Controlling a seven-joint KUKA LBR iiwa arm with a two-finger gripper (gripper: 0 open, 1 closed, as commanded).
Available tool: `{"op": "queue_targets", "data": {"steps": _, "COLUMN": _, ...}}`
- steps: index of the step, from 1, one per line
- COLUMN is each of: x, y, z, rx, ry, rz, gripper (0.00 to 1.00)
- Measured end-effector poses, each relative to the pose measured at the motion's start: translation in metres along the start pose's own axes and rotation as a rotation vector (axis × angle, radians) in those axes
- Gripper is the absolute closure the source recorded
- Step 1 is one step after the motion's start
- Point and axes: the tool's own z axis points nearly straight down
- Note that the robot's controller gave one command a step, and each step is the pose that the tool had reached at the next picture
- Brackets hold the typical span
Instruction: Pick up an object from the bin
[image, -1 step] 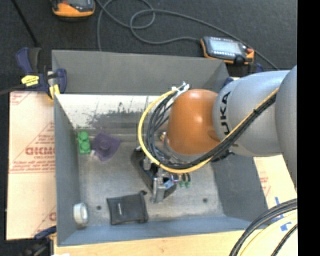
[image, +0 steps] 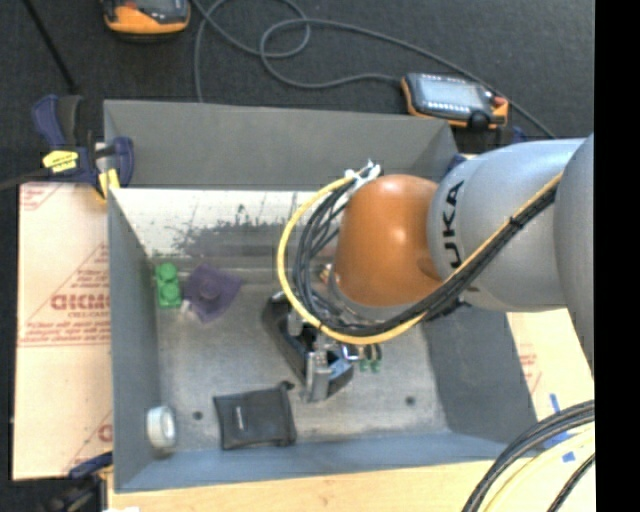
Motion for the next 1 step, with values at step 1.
{"op": "queue_targets", "data": {"steps": 1, "x": -0.0101, "y": -0.0159, "z": 0.0033, "rx": 0.000, "ry": -0.002, "rz": -0.073, "gripper": 0.00}}
